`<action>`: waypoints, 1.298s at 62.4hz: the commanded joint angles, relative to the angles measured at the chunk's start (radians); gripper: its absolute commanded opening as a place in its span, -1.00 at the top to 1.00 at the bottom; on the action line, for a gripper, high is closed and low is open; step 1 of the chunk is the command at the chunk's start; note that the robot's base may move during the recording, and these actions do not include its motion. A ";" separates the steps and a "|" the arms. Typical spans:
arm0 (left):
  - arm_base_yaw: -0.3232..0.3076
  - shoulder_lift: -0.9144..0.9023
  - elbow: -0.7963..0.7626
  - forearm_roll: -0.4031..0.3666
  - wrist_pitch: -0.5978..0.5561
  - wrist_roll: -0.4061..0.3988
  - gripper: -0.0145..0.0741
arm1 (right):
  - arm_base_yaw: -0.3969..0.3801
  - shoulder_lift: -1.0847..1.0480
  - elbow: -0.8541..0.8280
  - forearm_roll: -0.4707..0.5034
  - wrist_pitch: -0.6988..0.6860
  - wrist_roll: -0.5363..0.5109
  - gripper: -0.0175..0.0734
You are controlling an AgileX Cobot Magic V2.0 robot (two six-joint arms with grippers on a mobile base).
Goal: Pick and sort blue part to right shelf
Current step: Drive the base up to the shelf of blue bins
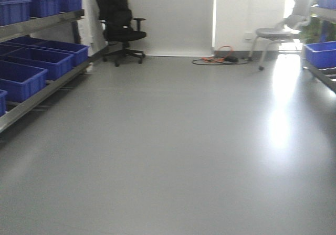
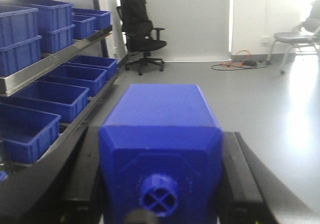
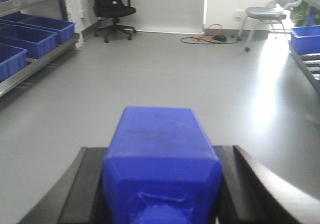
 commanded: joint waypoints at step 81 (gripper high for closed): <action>0.002 0.007 -0.030 0.001 -0.091 0.000 0.04 | -0.004 0.006 -0.031 -0.011 -0.096 -0.007 -0.35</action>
